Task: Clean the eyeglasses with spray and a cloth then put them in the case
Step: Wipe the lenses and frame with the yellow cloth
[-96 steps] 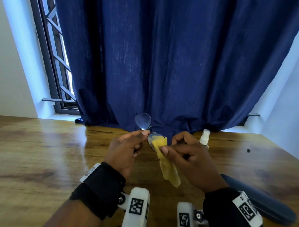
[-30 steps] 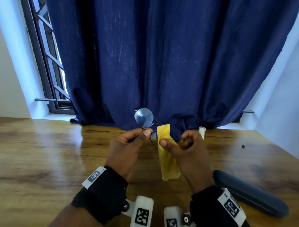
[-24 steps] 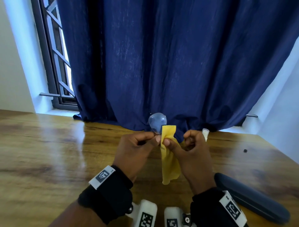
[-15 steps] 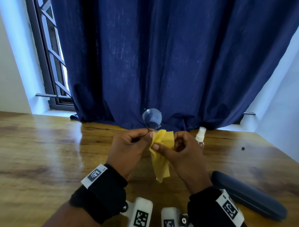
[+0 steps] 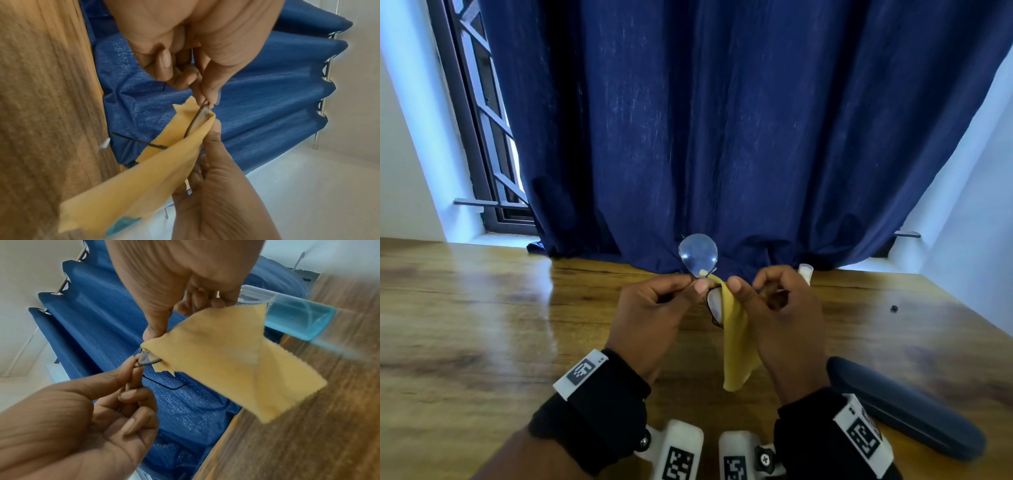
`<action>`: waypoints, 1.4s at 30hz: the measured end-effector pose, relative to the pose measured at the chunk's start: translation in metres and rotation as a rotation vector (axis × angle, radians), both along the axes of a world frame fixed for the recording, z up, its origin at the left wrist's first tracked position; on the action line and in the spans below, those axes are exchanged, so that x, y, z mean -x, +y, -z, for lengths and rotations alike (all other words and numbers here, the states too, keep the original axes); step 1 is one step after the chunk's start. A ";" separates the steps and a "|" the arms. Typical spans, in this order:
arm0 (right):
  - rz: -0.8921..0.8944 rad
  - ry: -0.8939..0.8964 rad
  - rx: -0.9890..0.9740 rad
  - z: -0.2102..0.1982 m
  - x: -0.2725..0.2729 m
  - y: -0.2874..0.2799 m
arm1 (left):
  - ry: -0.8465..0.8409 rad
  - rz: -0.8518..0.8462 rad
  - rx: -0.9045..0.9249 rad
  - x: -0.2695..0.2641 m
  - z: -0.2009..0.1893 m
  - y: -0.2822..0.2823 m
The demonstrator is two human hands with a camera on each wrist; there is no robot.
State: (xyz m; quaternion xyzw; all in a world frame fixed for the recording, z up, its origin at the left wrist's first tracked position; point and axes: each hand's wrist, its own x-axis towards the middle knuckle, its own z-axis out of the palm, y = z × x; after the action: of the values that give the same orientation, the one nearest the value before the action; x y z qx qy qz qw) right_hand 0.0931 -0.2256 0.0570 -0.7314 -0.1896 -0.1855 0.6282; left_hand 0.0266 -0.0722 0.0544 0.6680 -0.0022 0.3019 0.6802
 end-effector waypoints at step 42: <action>-0.403 0.250 0.136 -0.005 -0.001 -0.009 | 0.086 0.003 -0.014 0.003 -0.003 -0.009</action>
State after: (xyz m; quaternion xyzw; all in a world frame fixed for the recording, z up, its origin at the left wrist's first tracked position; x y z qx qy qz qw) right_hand 0.0943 -0.2344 0.0617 -0.7365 -0.2645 0.0487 0.6206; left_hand 0.0239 -0.0810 0.0573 0.6852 0.0240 0.2717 0.6753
